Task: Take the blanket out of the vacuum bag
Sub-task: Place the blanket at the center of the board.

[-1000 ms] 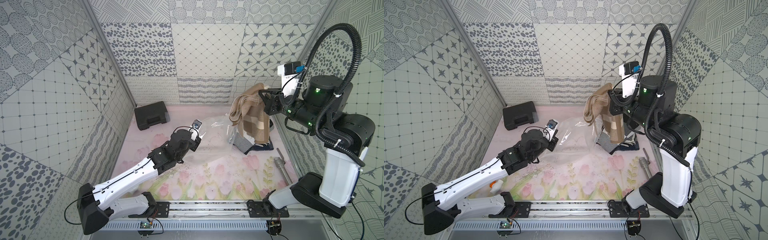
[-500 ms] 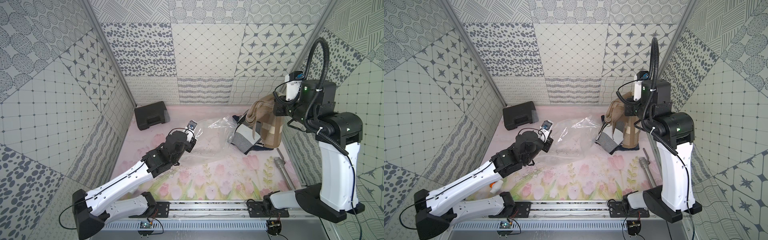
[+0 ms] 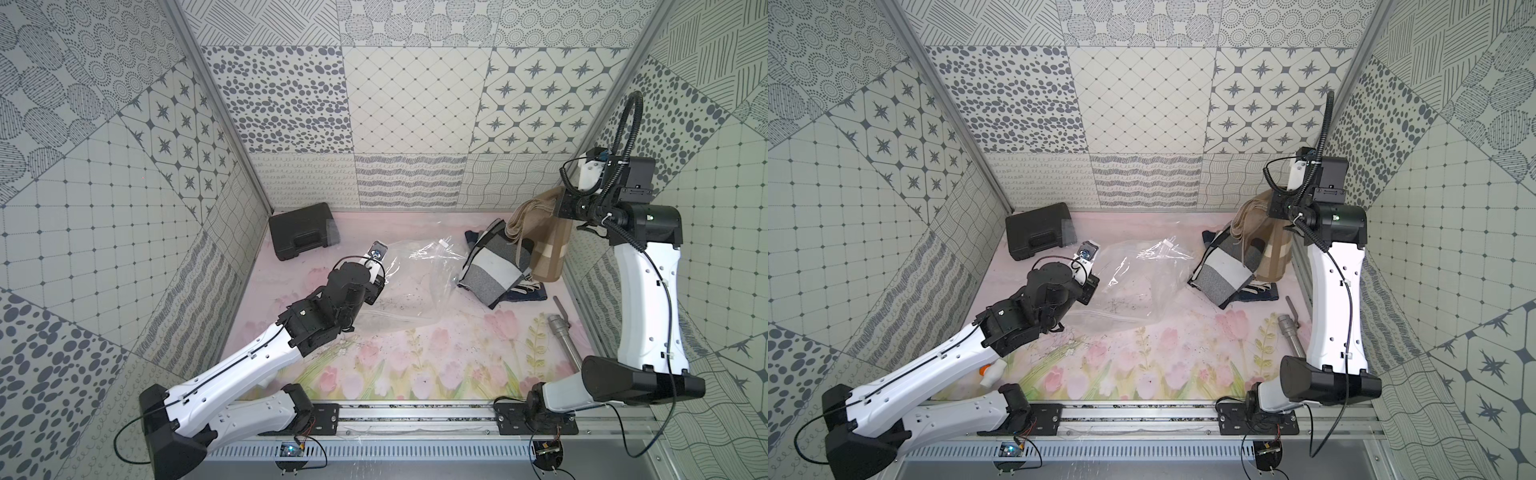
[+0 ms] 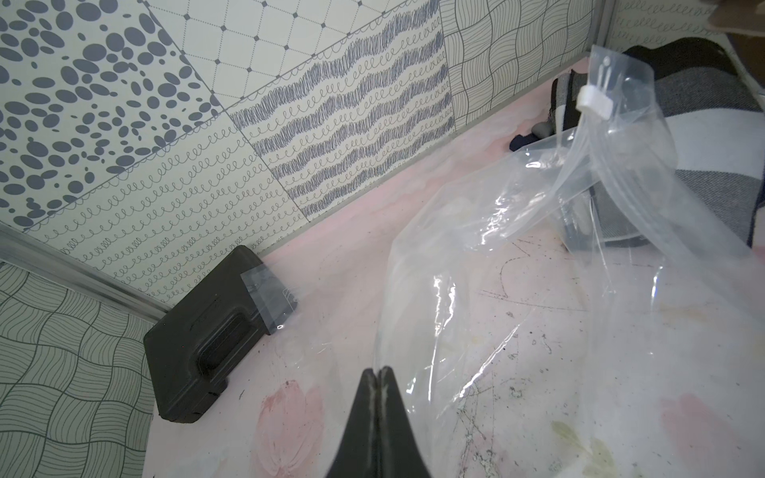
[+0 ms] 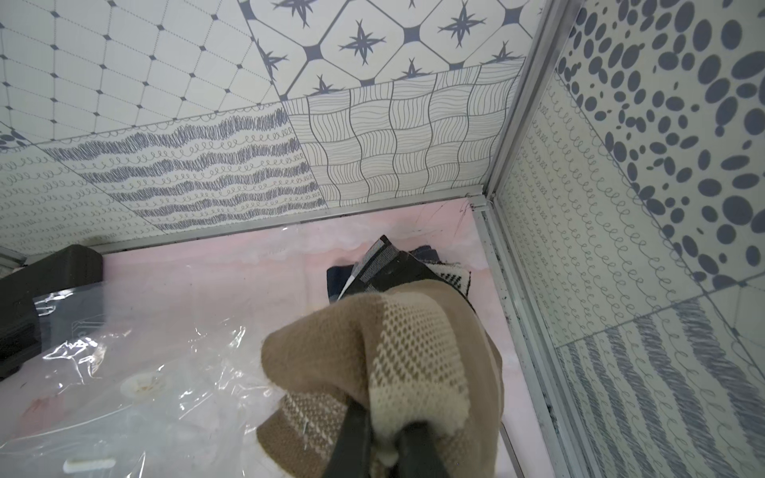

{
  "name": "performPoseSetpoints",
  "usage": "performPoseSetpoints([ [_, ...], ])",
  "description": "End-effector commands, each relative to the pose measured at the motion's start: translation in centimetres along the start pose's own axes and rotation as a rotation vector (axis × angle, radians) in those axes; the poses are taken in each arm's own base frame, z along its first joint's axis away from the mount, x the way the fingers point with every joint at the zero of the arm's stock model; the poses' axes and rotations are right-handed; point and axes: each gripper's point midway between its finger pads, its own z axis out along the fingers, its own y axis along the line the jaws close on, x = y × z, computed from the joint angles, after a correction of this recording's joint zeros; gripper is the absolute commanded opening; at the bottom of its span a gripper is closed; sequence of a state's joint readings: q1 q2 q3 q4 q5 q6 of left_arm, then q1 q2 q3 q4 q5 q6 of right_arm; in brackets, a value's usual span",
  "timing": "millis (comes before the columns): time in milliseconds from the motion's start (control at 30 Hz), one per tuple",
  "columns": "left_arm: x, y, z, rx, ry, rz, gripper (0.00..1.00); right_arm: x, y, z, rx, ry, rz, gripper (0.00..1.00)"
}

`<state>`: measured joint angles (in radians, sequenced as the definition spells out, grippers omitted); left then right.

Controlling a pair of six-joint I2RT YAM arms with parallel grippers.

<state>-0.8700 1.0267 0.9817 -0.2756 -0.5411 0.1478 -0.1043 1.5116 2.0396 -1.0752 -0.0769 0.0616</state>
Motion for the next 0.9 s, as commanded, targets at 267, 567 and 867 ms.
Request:
performPoseSetpoints([
  [267, -0.4, -0.6, 4.2, -0.044, 0.057, -0.015, 0.00, -8.3, 1.2, 4.0, -0.084, -0.193, -0.124, 0.00],
  [567, -1.2, -2.8, 7.2, 0.029, 0.079, 0.000, 0.00, 2.5, 4.1, 9.3, -0.182, -0.018, -0.117, 0.00],
  [867, -1.3, -4.0, 8.2, 0.089, 0.070, -0.001, 0.00, 16.4, 8.6, 8.1, -0.380, 0.197, 0.034, 0.00],
])
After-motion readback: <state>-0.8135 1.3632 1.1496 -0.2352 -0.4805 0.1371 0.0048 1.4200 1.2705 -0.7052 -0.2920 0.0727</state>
